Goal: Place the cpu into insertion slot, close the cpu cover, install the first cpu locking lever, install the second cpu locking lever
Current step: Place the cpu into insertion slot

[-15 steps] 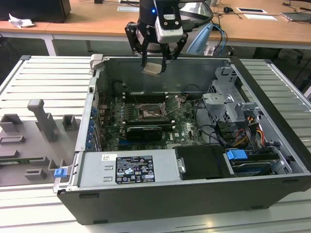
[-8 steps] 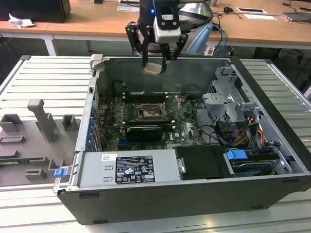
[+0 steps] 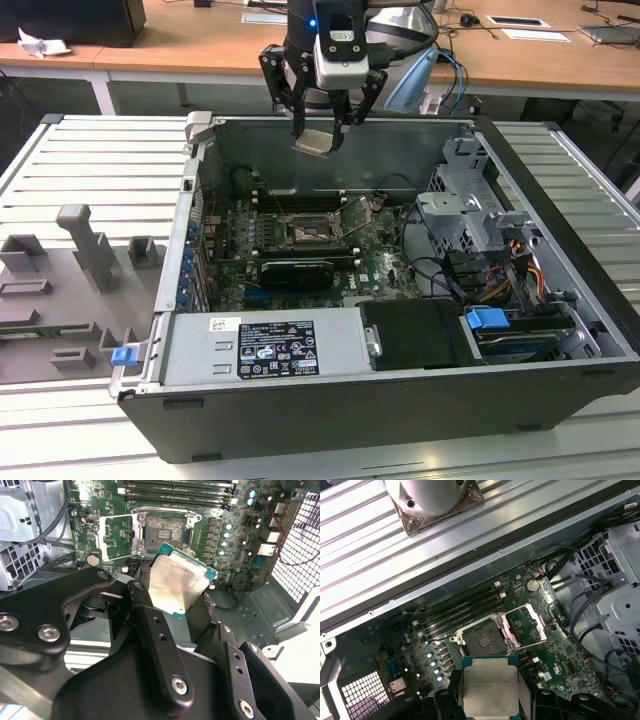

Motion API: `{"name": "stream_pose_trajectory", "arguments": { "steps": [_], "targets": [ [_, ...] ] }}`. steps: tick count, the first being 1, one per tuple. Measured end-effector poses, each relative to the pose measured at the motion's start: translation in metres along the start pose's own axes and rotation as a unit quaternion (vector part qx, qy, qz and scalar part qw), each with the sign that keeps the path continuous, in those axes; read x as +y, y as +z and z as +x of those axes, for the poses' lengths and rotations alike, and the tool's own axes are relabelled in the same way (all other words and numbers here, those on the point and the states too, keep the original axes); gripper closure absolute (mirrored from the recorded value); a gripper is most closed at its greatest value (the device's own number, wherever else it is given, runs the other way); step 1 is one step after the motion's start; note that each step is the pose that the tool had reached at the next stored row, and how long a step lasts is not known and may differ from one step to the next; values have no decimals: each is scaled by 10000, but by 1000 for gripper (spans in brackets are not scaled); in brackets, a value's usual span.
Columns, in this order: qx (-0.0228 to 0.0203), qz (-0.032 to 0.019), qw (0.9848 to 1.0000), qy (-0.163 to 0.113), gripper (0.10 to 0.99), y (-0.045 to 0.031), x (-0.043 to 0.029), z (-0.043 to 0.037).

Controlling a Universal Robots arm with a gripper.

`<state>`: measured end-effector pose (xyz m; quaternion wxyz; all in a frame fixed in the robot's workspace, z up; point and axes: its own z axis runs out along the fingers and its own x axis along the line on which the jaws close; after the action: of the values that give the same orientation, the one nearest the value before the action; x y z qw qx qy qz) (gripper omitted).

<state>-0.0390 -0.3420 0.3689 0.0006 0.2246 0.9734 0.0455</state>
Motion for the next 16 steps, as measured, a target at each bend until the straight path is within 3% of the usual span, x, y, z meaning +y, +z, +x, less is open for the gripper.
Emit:
{"name": "stream_pose_trajectory", "arguments": {
  "steps": [16],
  "targets": [
    [-32,-7,9994,356,553,3,0,0]
  ]
}}
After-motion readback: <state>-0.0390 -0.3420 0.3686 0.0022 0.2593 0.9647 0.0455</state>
